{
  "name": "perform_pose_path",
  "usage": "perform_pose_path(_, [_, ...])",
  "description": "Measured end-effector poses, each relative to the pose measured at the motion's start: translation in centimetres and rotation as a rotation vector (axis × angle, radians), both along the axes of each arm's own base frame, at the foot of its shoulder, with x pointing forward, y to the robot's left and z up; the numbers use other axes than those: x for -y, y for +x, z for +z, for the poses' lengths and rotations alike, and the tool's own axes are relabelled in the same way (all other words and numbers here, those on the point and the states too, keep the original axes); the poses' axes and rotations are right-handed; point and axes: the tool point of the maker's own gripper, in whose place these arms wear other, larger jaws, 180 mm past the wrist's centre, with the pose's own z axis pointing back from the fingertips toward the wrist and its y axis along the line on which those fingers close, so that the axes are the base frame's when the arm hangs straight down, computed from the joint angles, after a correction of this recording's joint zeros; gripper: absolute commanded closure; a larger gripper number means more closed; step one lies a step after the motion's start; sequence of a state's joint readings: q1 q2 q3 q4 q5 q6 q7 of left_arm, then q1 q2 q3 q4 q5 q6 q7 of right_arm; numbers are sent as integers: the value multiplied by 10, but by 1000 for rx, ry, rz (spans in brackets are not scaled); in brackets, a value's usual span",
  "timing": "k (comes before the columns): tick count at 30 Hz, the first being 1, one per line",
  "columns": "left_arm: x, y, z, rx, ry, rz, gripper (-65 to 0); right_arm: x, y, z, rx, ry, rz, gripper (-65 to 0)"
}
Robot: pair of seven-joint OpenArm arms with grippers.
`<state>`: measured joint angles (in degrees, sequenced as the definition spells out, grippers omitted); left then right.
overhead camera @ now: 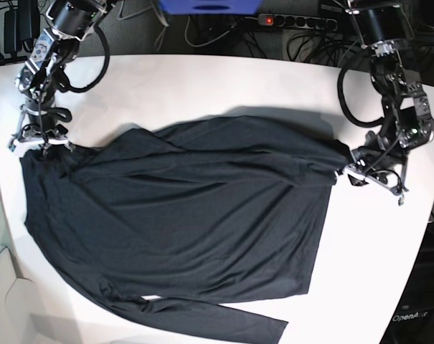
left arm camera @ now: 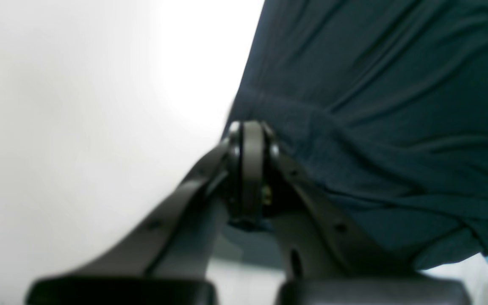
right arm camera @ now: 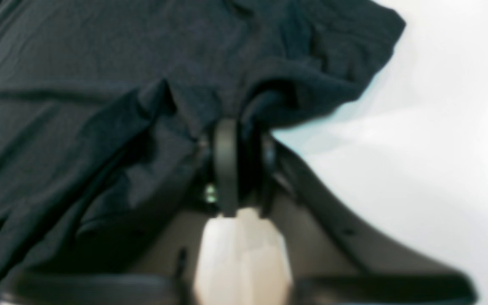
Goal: Fold the T-shirt properly
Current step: 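Grasp the shirt's side edges again with both grippers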
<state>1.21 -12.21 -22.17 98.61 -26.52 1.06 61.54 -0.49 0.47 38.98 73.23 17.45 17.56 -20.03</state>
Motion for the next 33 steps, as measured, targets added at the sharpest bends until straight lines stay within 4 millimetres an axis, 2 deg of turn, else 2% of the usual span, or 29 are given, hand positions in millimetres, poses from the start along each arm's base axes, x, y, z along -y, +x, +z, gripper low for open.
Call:
perform_pose_path(3, [1,1,1,-9,-2,-4,0,1,0,0,-5,-3,3,0])
perform_pose_path(7, [0,19,19,57,2,0,0,4,3,3,-16,-11,14,0])
perform_pose_path(10, [1,16,16,34,0,-5,0,12,4,6,-20,-29,15,0])
perform_pose_path(12, [1,21,20,48,-1,-4,0,19,4,9,-23,-43,13,0])
perform_pose_path(15, [0,31,32,92,0,0,0,25,14,18,1,-57,4,0])
perform_pose_path(19, [1,31,32,82,-3,-5,0,33,20,29,17,-78,4,0])
perform_pose_path(31, [1,58,65,176,-6,-3,0,35,39,51,68,-102,15,0])
perform_pose_path(33, [0,62,64,175,-12,1,0,38,42,56,77,-108,10,0])
